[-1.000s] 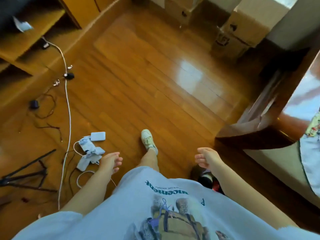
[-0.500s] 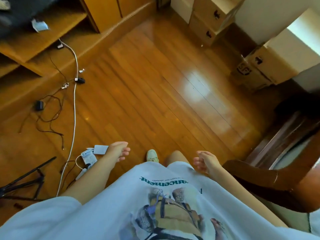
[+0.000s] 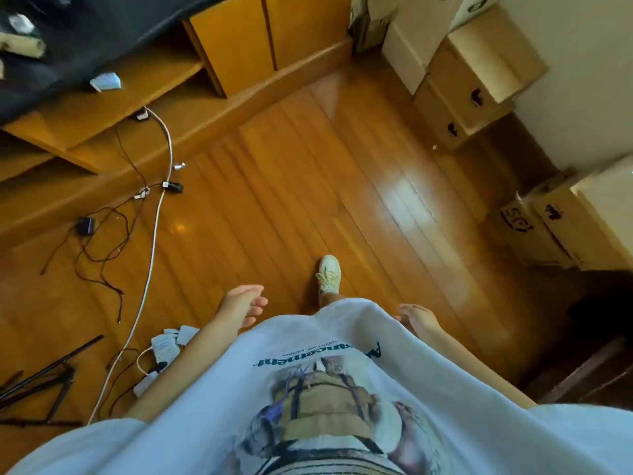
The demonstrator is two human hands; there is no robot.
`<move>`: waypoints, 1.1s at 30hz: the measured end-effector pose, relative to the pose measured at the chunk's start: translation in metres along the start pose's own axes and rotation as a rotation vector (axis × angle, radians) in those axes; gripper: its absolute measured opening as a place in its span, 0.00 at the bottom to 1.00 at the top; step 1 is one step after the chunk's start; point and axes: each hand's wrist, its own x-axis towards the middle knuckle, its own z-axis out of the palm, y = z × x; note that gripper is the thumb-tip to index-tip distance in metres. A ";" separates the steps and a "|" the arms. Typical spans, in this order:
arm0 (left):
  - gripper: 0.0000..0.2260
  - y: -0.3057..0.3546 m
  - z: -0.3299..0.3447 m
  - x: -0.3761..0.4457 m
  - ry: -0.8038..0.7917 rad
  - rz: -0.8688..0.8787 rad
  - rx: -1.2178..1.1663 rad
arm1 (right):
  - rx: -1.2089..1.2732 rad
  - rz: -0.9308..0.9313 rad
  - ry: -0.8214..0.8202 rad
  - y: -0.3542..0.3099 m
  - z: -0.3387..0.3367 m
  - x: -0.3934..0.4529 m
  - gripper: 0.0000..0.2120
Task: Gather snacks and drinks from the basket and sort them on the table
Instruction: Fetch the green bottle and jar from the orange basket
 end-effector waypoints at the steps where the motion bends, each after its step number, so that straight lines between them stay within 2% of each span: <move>1: 0.12 0.010 -0.004 0.004 0.021 -0.025 -0.048 | -0.041 -0.013 -0.007 -0.025 0.004 0.004 0.15; 10: 0.12 0.053 -0.055 0.034 0.175 -0.192 -0.438 | -0.426 -0.190 -0.241 -0.218 0.089 0.028 0.13; 15: 0.05 0.071 -0.082 0.062 0.179 -0.305 -0.570 | -0.499 -0.302 -0.355 -0.305 0.148 0.029 0.06; 18: 0.10 0.109 -0.104 0.095 0.152 -0.348 -0.610 | -0.510 -0.305 -0.354 -0.352 0.179 0.031 0.04; 20: 0.10 0.135 -0.114 0.107 0.147 -0.332 -0.632 | -0.480 -0.280 -0.336 -0.368 0.184 0.031 0.05; 23: 0.06 0.202 -0.140 0.125 0.112 -0.261 -0.542 | -0.424 -0.236 -0.280 -0.404 0.200 0.031 0.08; 27: 0.15 0.307 -0.168 0.157 0.124 -0.088 -0.427 | -0.280 -0.167 -0.211 -0.444 0.211 0.039 0.09; 33: 0.07 0.432 -0.170 0.190 0.099 0.014 -0.384 | -0.209 -0.064 -0.108 -0.486 0.211 0.060 0.14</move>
